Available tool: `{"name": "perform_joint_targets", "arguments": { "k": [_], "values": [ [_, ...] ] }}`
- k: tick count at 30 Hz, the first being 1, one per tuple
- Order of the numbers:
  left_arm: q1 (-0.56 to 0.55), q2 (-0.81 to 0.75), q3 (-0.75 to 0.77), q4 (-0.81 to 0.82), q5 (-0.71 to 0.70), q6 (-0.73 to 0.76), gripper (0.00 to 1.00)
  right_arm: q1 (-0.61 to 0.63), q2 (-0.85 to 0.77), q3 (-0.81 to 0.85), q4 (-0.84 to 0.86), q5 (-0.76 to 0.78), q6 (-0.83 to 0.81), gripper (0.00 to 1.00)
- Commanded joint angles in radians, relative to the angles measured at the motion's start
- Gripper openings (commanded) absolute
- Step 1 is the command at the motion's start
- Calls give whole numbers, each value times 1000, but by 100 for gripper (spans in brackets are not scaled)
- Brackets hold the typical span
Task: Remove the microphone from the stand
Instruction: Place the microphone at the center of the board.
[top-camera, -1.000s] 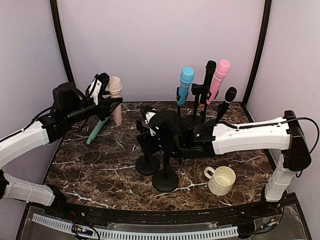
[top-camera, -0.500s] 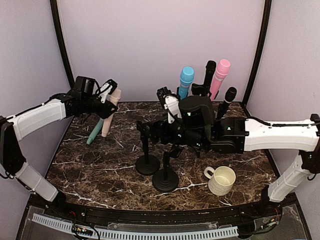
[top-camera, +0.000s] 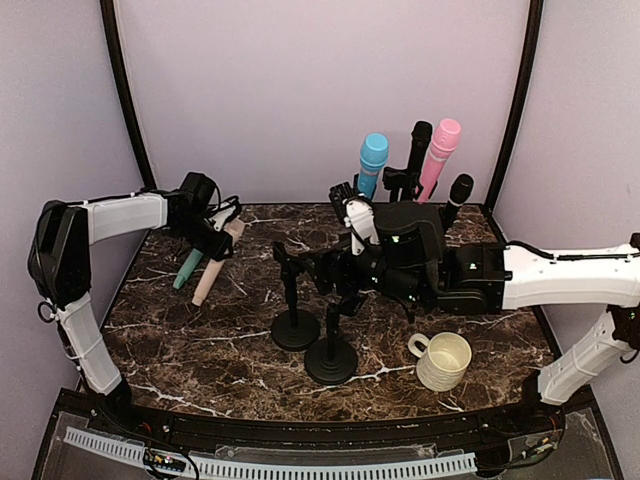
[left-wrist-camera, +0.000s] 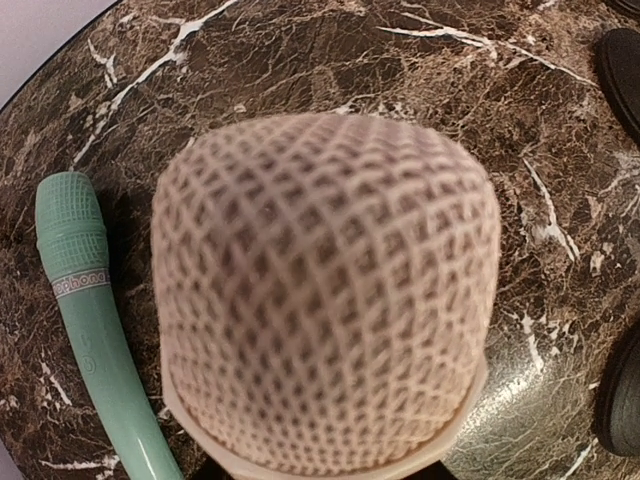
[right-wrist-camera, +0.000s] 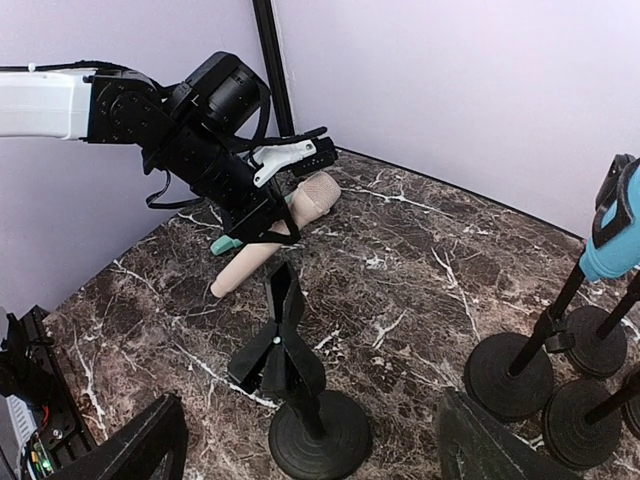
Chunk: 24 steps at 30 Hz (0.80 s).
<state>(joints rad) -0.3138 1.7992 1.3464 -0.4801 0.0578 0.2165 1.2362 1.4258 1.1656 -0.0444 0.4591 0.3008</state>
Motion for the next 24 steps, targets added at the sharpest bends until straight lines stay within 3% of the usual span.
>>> {"name": "perform_joint_targets", "arguments": {
  "k": [1,14,24],
  "values": [
    [19,34,47,-40,-45,-19,40,3,-31,-21,63,20,18,87],
    [19,163,82,-10,-111,-36,44,3,-42,-50,95,4,39,87],
    [19,137,62,44,-184,-41,53,4,-57,-73,104,8,51,87]
  ]
}}
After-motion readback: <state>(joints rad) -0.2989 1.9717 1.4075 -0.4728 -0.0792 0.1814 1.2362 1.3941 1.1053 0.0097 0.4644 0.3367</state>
